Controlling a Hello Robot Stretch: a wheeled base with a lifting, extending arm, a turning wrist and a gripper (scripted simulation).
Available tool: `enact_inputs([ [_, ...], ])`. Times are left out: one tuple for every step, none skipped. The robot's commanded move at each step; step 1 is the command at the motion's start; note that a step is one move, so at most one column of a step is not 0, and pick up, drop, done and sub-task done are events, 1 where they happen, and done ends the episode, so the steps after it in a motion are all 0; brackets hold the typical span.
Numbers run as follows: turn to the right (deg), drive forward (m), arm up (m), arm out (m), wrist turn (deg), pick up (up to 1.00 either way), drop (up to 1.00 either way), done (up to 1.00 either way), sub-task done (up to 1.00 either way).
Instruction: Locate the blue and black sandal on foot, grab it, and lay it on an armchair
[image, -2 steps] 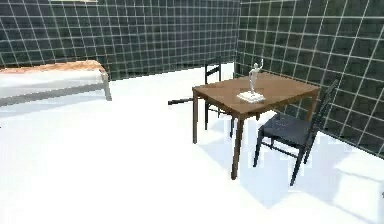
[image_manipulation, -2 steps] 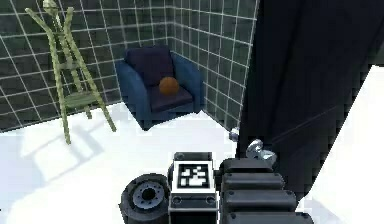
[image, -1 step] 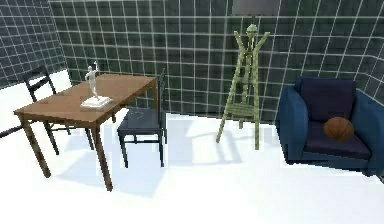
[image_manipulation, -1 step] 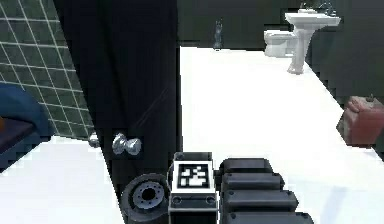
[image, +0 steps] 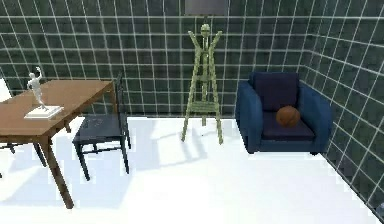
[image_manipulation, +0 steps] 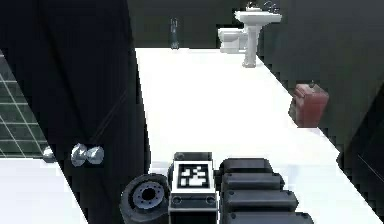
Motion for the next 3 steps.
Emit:
enact_inputs([
  [0.0,0.70,0.00,0.00,0.0,0.00,0.00,0.00,0.00],
  [45.0,0.00,0.00,0.00,0.0,0.00,0.00,0.00,0.00],
  [15.0,0.00,0.00,0.00,0.0,0.00,0.00,0.00,0.00],
])
